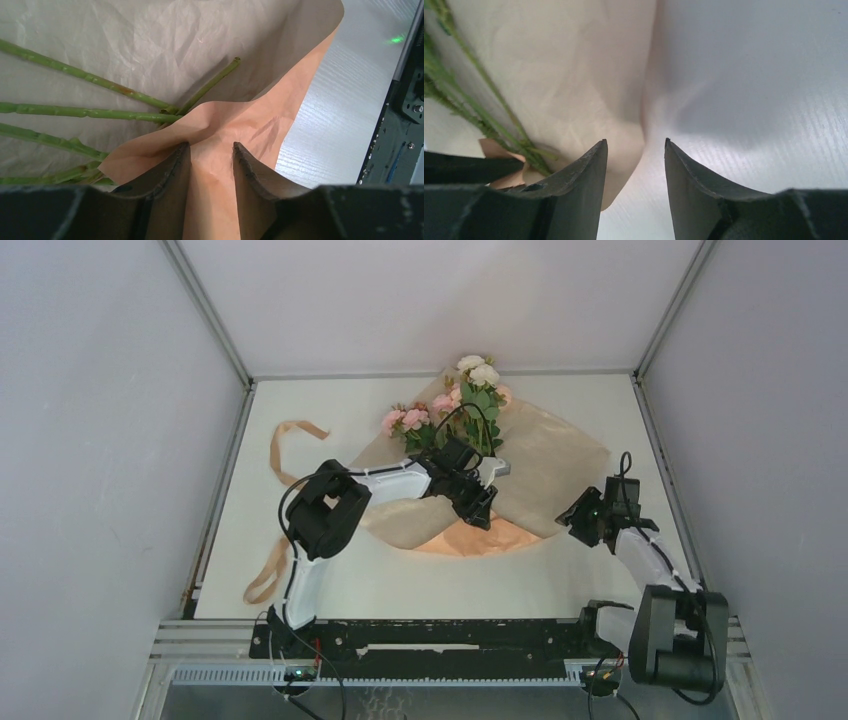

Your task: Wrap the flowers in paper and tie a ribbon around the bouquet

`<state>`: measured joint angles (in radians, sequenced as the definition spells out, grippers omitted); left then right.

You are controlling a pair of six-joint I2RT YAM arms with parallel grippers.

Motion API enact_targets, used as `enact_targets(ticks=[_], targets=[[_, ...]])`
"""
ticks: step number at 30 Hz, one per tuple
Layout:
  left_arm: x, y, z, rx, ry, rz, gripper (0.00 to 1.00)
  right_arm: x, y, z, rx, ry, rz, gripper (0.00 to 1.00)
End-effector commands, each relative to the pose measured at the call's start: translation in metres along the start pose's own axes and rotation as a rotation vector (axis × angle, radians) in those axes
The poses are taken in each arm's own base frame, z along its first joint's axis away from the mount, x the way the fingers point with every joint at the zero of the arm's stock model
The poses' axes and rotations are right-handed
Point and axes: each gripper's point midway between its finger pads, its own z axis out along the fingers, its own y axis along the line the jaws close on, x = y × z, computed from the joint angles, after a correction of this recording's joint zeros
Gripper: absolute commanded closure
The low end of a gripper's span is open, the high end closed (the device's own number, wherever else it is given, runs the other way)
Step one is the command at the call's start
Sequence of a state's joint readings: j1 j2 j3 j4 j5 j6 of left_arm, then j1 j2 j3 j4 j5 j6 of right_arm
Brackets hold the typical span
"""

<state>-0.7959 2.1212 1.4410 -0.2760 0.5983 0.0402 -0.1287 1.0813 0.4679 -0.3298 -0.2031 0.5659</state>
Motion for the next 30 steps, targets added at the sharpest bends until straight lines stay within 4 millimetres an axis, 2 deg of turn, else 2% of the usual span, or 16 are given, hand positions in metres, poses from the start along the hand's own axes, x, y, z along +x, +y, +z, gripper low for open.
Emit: enact_targets(ticks=[1, 6, 8, 11, 12, 13, 14, 17, 20, 25, 30], targets=[[-0.002, -0.004, 0.002, 0.025, 0.010, -0.010, 0.57, -0.016, 0.005, 0.014, -0.044, 0.000, 0.014, 0.45], [-0.002, -0.003, 0.002, 0.023, 0.013, -0.014, 0.57, -0.011, 0.012, 0.028, -0.108, 0.058, 0.029, 0.48], [-0.001, -0.004, 0.002, 0.027, 0.015, -0.018, 0.57, -0.011, 0.016, 0.031, -0.135, 0.073, 0.025, 0.61], [0.000, -0.003, 0.001, 0.028, 0.016, -0.026, 0.56, -0.017, 0.020, 0.029, -0.147, 0.063, 0.004, 0.91], [0.000, -0.002, 0.001, 0.027, 0.016, -0.028, 0.56, -0.022, 0.021, 0.026, -0.138, 0.045, -0.009, 0.98], [0.000, -0.002, 0.001, 0.023, 0.017, -0.029, 0.56, -0.029, 0.024, 0.022, -0.125, 0.011, -0.037, 1.00], [0.000, -0.001, 0.001, 0.020, 0.016, -0.032, 0.56, -0.035, 0.026, 0.018, -0.104, -0.020, -0.071, 1.00], [-0.001, 0.001, 0.002, 0.015, 0.017, -0.039, 0.56, -0.044, 0.051, -0.003, -0.084, -0.111, -0.222, 1.00], [0.000, 0.003, 0.003, 0.015, 0.019, -0.046, 0.56, -0.039, 0.082, -0.021, -0.099, -0.169, -0.370, 1.00], [0.000, 0.008, 0.003, 0.012, 0.018, -0.065, 0.56, -0.017, 0.134, -0.045, -0.271, -0.179, -0.464, 1.00], [-0.001, 0.013, 0.003, 0.012, 0.015, -0.103, 0.56, 0.014, 0.168, -0.057, -0.416, -0.123, -0.535, 1.00]])
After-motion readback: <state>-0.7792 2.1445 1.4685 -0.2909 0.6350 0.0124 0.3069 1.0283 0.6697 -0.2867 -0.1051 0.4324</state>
